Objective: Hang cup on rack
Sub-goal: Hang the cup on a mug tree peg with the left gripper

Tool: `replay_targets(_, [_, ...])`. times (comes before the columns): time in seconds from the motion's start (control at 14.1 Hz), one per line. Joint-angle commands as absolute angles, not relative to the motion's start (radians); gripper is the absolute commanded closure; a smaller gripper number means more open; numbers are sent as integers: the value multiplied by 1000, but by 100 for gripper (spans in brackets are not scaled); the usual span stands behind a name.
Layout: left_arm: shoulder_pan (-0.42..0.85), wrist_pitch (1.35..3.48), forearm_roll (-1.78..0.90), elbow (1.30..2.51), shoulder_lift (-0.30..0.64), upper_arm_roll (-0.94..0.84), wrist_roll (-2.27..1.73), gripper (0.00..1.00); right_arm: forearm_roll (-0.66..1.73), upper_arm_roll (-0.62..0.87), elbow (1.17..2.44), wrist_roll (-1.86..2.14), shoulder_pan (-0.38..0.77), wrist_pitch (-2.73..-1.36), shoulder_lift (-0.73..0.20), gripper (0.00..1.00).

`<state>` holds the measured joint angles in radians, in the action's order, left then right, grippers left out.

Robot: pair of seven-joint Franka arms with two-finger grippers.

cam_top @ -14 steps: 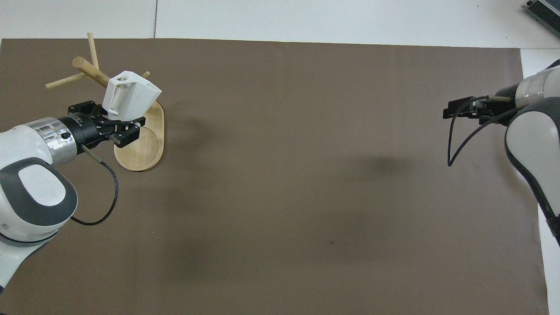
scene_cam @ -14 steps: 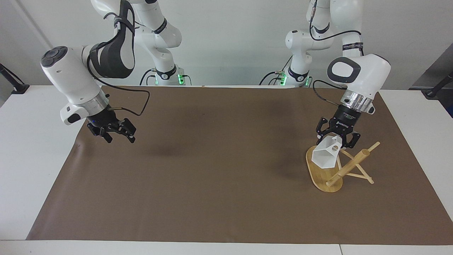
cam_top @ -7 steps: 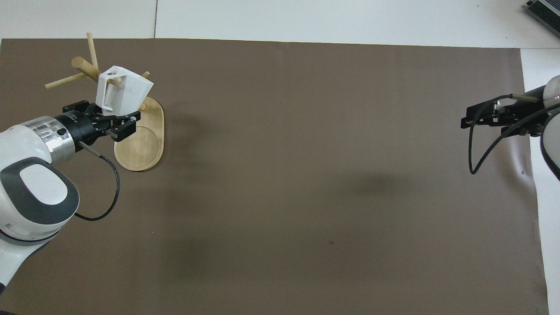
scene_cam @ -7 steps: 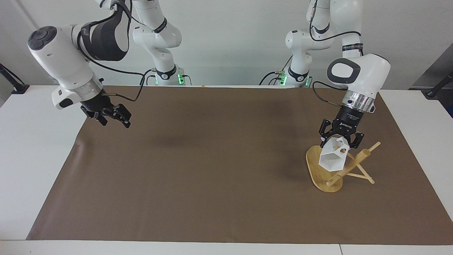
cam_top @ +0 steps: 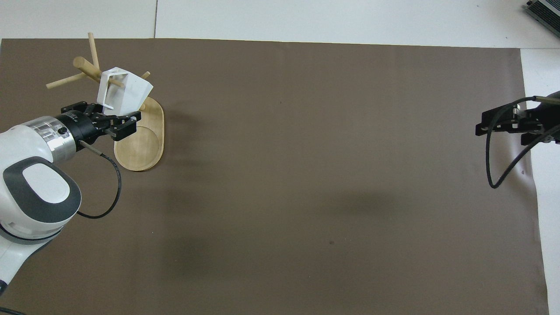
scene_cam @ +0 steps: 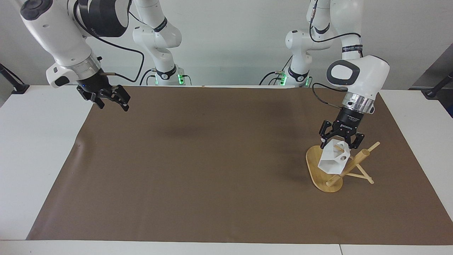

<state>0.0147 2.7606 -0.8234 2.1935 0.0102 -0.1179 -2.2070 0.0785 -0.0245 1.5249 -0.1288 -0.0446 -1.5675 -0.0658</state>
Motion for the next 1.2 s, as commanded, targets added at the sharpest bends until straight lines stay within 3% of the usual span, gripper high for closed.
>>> replay_targets(0.0, [17,2783,-815,2184,15,-109,-2237,0,52,-15,1483,-160,-46,-1520,-64,0])
replay_targets(0.42, [11,2656,-640,2139,12,-100,-2187,0,54,-8,1500,-155,-43,-1532,-54,0])
replay_targets(0.78, [-72,2305,-315,1991,0,-94,-2156,0,52,-8,1565,-152,-41,-1531,-5,0])
replay_targets(1.13, [-107,2074,-216,1919,-64,-92,-1777,0,52,12,1572,-161,-37,-1540,2,0])
